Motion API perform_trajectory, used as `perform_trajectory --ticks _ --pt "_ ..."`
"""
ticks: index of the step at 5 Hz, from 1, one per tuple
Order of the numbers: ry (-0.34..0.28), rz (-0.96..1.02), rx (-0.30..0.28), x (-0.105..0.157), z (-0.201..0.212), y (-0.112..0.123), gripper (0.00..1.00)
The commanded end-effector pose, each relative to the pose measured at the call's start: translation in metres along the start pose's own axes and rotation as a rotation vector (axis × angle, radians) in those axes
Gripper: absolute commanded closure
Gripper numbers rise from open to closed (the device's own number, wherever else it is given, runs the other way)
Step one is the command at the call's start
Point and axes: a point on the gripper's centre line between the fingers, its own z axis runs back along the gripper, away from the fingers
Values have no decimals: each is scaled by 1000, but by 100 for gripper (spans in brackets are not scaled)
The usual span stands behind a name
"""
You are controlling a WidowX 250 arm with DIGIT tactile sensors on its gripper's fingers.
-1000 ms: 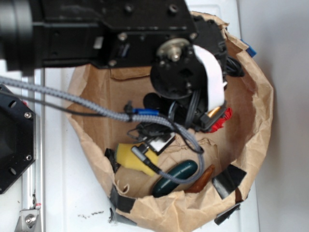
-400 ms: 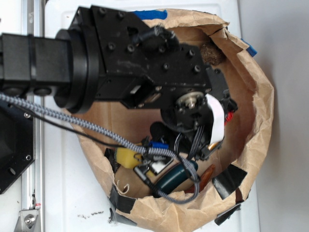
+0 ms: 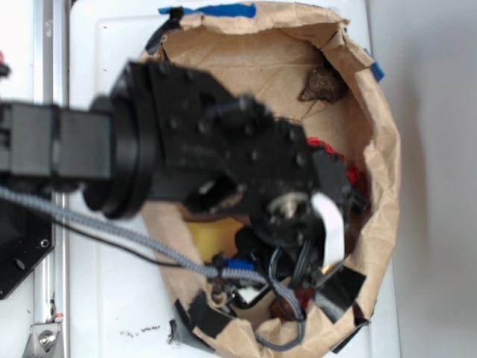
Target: Grab the shell.
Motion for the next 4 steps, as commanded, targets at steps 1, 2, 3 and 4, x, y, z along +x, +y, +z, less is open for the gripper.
perform_trajectory --ticks 1,2,3,4 --pt "-23 -21 20 12 6 -9 0" --pt "-23 -21 20 12 6 -9 0" --pt "-82 -27 34 18 0 -14 0" --pt "-118 -6 46 27 -9 -17 0"
